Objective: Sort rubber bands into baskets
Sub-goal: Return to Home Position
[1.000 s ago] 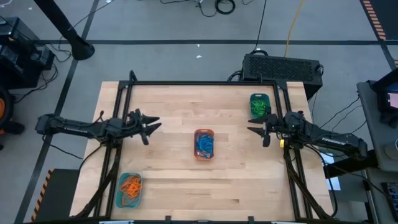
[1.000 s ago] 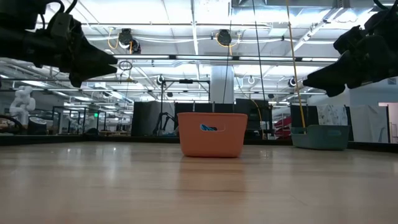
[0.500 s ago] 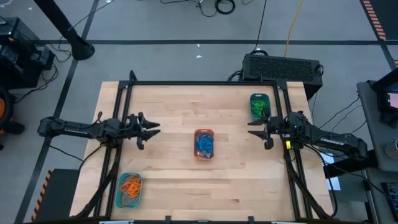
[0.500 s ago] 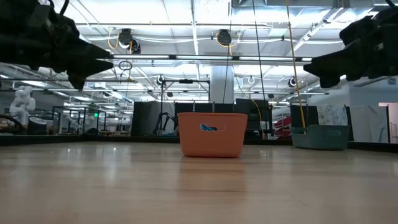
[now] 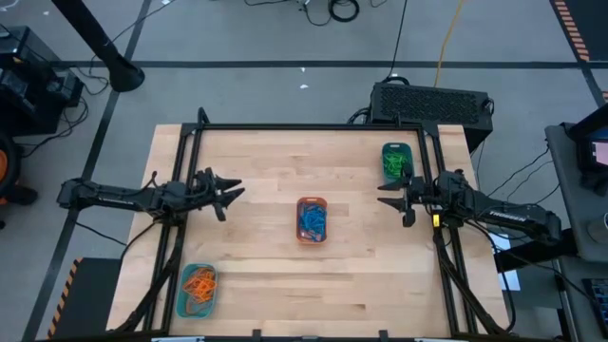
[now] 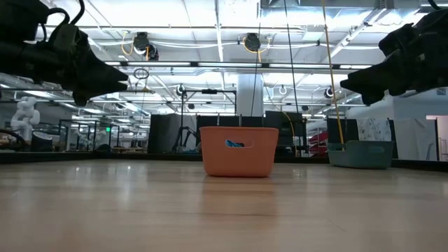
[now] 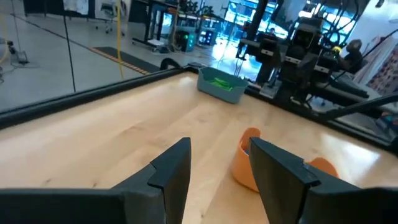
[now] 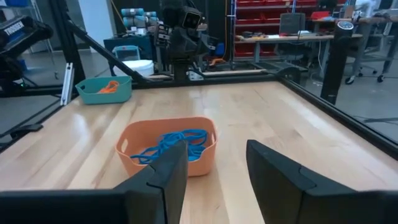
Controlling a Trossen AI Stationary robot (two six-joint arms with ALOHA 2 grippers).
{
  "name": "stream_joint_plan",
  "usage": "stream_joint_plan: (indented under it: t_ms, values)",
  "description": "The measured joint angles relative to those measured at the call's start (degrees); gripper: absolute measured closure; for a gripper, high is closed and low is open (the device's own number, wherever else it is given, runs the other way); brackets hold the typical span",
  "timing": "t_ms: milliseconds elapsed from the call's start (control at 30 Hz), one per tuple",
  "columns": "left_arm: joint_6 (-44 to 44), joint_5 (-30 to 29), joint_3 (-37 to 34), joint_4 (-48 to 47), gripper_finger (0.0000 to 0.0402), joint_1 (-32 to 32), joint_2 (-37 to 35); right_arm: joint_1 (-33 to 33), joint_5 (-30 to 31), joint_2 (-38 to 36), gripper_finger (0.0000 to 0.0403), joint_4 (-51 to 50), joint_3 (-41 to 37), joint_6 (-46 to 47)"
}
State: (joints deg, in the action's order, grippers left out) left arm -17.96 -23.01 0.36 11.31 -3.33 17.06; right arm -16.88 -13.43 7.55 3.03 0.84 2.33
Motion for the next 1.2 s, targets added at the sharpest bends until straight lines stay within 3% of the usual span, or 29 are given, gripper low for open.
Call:
stream_joint_plan:
  t_ms: [1200]
  values:
    - [-1.11, 0.24, -0.05, 0.11, 0.0233, 0.00, 0.00, 0.00, -0.06, 0.00, 0.0248, -0.15, 0.02, 0.00]
